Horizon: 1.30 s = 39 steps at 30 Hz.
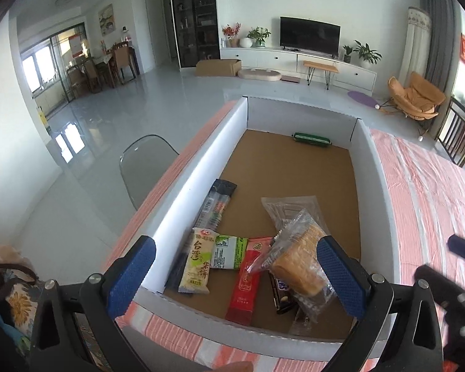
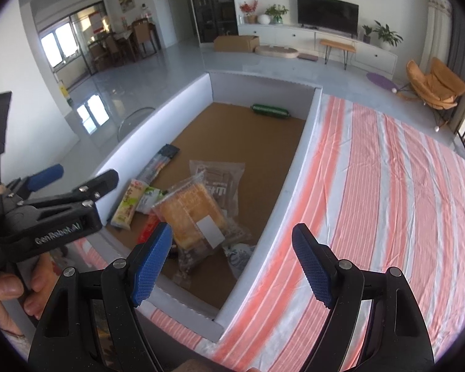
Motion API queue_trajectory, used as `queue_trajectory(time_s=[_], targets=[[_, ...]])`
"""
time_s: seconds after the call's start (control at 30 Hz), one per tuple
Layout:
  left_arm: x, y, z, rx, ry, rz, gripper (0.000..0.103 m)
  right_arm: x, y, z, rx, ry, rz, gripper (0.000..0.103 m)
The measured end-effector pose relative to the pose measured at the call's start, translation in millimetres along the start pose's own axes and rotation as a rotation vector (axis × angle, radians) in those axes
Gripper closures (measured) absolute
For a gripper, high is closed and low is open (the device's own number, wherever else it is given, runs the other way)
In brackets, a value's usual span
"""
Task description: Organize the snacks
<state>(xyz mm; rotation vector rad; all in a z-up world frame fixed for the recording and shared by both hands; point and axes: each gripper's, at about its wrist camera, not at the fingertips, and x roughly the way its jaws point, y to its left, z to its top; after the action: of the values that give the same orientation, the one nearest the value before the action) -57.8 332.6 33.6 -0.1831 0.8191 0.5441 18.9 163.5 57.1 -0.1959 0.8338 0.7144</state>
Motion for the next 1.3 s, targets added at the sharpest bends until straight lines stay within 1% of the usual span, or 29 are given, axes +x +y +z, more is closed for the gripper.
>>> queue_trajectory(time_s=[0.03, 0.1, 0.13, 0.17, 0.2, 0.23, 0.27, 0.37, 0.47, 0.6, 0.67, 0.73, 0.77, 0.83, 0.87, 0.97, 1.07, 1.2, 1.3], targets=[[-1, -3, 0, 0.009, -0.007, 0.005, 0.0, -10, -2, 0, 0.015, -0.061, 0.001, 0.02], [-8, -8, 0, 0.02, -0.023, -0.009, 0.0, -32, -5, 0, 0.045, -0.193, -0.006, 0.02], [-11, -9, -1, 0.022, -0.03, -0.018, 0.0, -38, -4, 1, 0.048, -0.216, -0.017, 0.02], [-15, -10, -1, 0.023, -0.035, -0.025, 0.0, -36, -2, 3, 0.035, -0.194, -0.023, 0.015], [-18, -12, -1, 0.026, -0.04, -0.029, 0.0, -31, 1, 5, 0.008, -0.148, -0.015, 0.013], [-21, -14, 0, 0.029, -0.043, -0.028, 0.0, -26, 2, 6, -0.005, -0.102, -0.009, 0.014], [-25, -16, 0, 0.032, -0.048, -0.024, 0.0, -24, 2, 5, 0.0, -0.089, -0.01, 0.014], [-35, -18, 1, 0.043, -0.085, -0.034, 0.0, -28, 1, 3, 0.032, -0.112, -0.023, 0.014], [-43, -17, 2, 0.035, -0.111, -0.032, 0.0, -32, 1, 3, 0.031, -0.114, -0.024, 0.014], [-50, -12, 8, -0.015, -0.137, -0.048, 0.0, -39, 1, 6, 0.023, -0.132, -0.031, 0.014], [-53, -13, 11, -0.009, -0.169, -0.019, 0.0, -41, 0, 7, 0.028, -0.136, -0.027, 0.014], [-55, -18, 12, 0.016, -0.218, 0.042, 0.0, -44, 0, 8, 0.029, -0.142, -0.027, 0.014], [-55, -20, 12, 0.032, -0.229, 0.066, 0.0, -45, 0, 8, 0.026, -0.144, -0.03, 0.014], [-54, -24, 12, 0.058, -0.219, 0.089, 0.0, -44, 2, 8, 0.016, -0.136, -0.039, 0.014], [-53, -24, 12, 0.058, -0.206, 0.08, 0.0, -43, 3, 9, 0.013, -0.128, -0.038, 0.014], [-49, -16, 11, 0.011, -0.172, 0.03, 0.0, -39, 4, 9, 0.015, -0.101, -0.033, 0.014], [-49, -13, 10, 0.009, -0.158, 0.034, 0.0, -36, 8, 9, 0.013, -0.079, -0.04, 0.014], [-49, -11, 10, 0.017, -0.084, 0.01, 0.0, -33, 16, 11, -0.01, -0.063, -0.073, 0.014], [-49, -14, 8, 0.032, -0.071, 0.006, 0.0, -30, 18, 12, -0.002, -0.048, -0.073, 0.014]])
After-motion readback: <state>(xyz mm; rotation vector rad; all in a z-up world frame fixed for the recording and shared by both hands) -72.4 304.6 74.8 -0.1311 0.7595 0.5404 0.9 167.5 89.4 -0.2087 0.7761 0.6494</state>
